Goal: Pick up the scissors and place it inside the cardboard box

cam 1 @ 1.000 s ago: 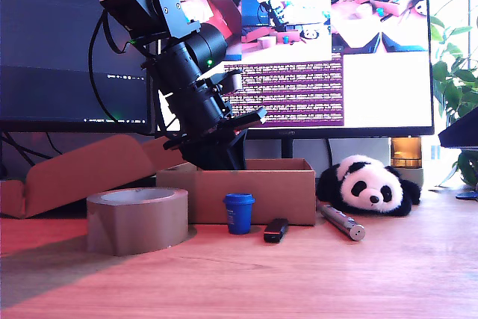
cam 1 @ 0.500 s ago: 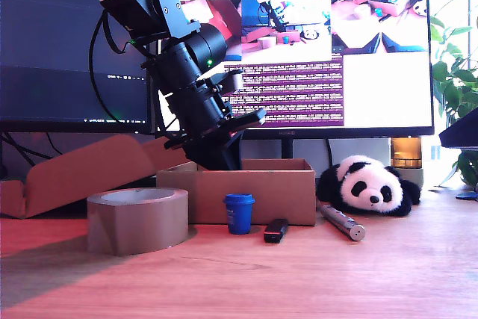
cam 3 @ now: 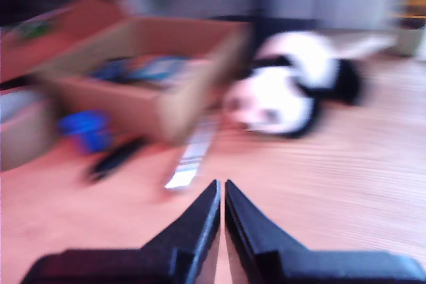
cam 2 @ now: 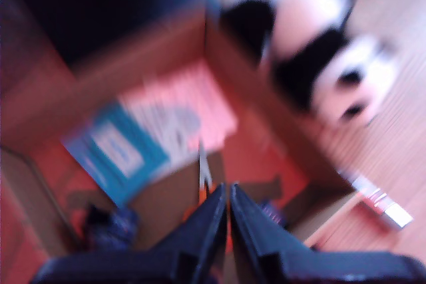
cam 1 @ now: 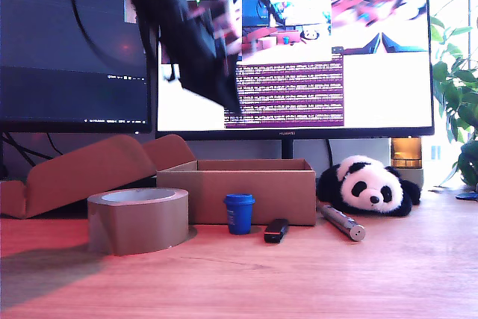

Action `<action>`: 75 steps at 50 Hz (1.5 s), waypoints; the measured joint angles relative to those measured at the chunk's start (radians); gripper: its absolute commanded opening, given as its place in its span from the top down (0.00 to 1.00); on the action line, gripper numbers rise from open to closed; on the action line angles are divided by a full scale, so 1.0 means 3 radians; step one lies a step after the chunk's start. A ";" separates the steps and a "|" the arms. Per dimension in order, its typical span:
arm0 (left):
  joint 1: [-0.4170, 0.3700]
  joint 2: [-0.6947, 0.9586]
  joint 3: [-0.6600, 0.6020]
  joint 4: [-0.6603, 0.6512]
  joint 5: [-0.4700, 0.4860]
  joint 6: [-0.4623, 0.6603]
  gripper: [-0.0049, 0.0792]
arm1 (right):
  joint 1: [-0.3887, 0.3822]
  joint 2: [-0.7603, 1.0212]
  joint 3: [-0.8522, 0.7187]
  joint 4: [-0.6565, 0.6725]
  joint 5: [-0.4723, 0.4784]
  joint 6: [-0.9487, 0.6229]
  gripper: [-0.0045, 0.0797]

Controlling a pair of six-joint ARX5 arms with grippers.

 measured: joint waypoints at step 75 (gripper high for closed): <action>0.1507 -0.2983 -0.3843 0.2326 -0.0088 -0.0290 0.97 | -0.1291 0.0000 0.0000 -0.0366 -0.0713 0.0000 0.96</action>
